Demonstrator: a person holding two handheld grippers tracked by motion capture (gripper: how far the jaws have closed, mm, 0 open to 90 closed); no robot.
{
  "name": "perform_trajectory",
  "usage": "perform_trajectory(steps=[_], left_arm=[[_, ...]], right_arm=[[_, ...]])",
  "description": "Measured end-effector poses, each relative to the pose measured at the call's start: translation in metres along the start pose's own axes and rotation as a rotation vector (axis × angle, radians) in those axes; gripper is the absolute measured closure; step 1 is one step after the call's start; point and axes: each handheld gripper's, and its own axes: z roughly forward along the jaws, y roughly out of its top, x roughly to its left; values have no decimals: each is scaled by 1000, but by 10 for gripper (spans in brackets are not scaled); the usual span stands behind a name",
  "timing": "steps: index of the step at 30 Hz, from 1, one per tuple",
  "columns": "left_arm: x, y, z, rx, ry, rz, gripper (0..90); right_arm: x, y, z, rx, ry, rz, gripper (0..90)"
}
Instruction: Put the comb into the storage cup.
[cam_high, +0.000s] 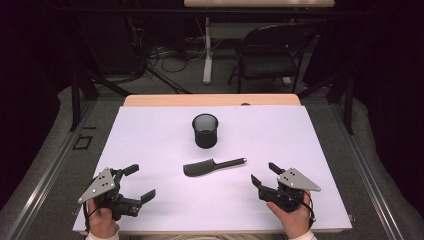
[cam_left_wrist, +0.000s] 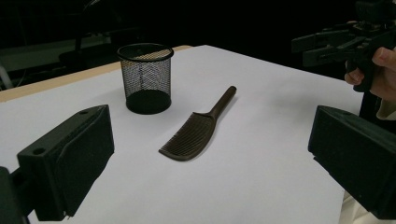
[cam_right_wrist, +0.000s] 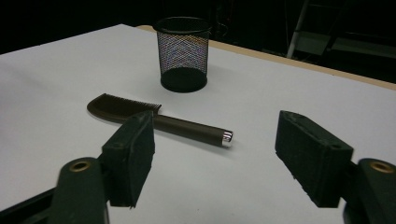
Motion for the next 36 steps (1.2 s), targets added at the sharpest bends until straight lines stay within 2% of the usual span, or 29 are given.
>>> perform_trajectory(steps=[12,15,20,24,29,36], left_arm=[[-4,-2,0,12,3,3,3],[-4,-2,0,11,7,0,4],[-4,-3,-1,11,9,-7,3],[-4,-3,-1,9,9,-10,3],[-4,-3,-2,3,12,-12,3],[-4,-3,-3,0,17,-16,4]], right_arm=[[-1,-1,5,30,-18,6,410],[0,1,7,35,-8,8,443],[-1,4,13,46,5,30,453],[-1,6,17,83,2,52,489],[-3,9,23,104,14,71,519],[-5,16,32,125,19,82,544]])
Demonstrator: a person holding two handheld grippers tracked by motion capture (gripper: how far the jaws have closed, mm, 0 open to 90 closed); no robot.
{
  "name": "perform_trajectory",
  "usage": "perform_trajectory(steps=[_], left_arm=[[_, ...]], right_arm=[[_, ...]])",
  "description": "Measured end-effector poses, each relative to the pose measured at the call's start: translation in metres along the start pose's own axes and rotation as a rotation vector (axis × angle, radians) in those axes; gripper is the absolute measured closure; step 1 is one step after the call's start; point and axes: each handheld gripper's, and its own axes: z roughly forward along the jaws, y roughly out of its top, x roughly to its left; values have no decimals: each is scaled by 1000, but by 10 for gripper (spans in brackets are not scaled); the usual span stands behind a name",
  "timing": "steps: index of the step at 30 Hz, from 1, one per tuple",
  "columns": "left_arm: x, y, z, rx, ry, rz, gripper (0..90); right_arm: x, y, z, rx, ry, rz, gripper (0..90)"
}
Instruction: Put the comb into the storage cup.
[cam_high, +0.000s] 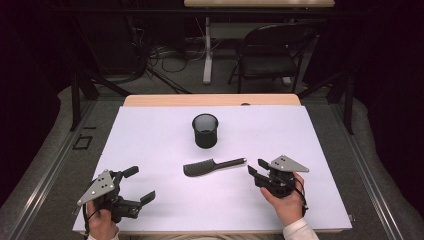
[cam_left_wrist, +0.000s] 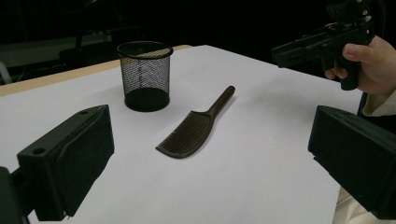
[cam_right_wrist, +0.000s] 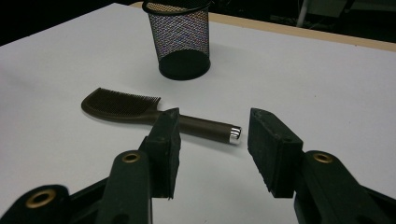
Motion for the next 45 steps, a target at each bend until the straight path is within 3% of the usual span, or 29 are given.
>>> perform_trajectory(steps=[11,25,36,45], left_arm=[[0,0,1,4,-4,0,3],[0,-1,2,11,-6,3,4],[1,-1,3,15,-9,4,4],[1,-2,3,17,-11,5,4]], right_arm=[[2,13,23,1,17,-15,566],[2,25,52,25,3,6,556],[0,29,70,45,-1,22,679],[0,23,83,89,-24,-2,820]])
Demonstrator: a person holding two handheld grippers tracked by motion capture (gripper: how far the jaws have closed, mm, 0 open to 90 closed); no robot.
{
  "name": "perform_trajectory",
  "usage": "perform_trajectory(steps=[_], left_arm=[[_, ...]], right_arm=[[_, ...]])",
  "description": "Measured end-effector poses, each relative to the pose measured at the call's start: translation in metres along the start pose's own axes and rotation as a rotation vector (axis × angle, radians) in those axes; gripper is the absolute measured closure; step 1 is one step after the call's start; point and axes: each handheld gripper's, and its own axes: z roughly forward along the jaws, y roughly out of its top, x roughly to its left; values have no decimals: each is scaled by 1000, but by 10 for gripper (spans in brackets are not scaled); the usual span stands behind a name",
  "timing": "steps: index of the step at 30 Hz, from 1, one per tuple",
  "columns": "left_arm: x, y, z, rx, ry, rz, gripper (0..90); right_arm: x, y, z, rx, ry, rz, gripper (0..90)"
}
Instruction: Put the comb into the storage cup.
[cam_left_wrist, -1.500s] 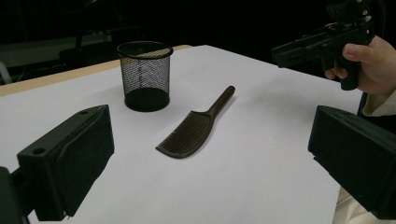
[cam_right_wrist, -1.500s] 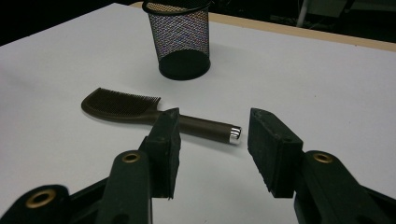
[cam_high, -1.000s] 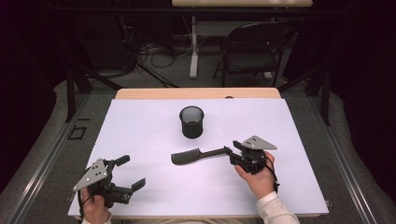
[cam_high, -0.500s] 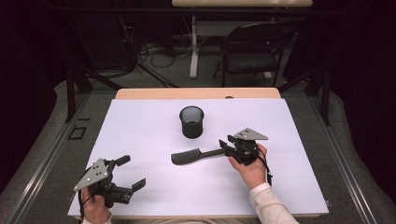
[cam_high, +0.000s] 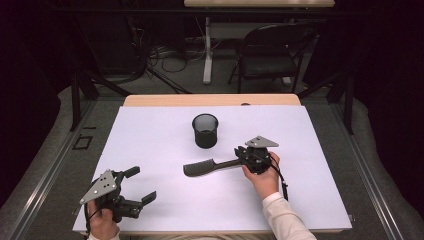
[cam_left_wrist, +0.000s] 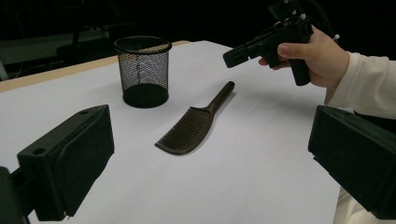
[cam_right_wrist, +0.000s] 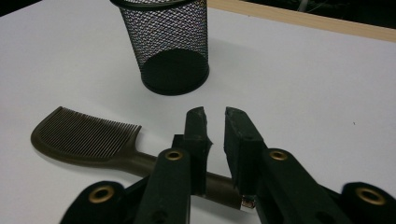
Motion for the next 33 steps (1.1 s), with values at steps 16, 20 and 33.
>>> perform_trajectory(steps=[16,20,33], left_arm=[[1,-1,1,4,-1,-4,4],[2,-1,2,6,-3,-7,4],[3,-2,2,14,-3,-11,4]], right_arm=[[-7,-8,20,64,-13,14,900],[-7,-9,24,72,-13,10,900],[-8,-13,30,102,-8,11,900]])
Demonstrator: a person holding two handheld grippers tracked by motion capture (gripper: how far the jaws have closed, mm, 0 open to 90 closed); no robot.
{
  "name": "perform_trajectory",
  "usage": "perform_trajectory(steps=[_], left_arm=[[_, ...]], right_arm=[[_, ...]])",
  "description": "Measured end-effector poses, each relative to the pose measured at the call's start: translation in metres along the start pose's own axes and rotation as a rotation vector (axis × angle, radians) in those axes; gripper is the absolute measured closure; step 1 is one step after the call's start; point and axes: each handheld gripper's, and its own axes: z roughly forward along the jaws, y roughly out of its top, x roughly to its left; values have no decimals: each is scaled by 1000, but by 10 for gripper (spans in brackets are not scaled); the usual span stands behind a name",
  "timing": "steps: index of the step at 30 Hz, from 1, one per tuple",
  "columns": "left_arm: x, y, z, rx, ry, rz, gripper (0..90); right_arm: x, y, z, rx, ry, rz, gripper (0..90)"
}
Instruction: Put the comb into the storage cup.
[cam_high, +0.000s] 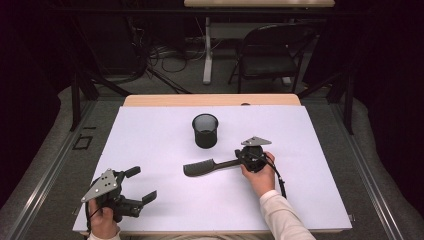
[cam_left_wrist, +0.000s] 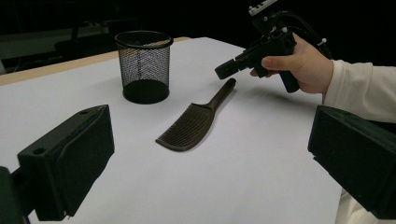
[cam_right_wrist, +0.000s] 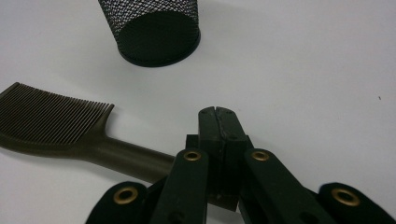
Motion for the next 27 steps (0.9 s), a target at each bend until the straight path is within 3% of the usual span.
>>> perform_trajectory(steps=[27], left_arm=[[2,-1,0,2,8,-3,5]], right_arm=[[2,-5,4,63,14,-20,900]])
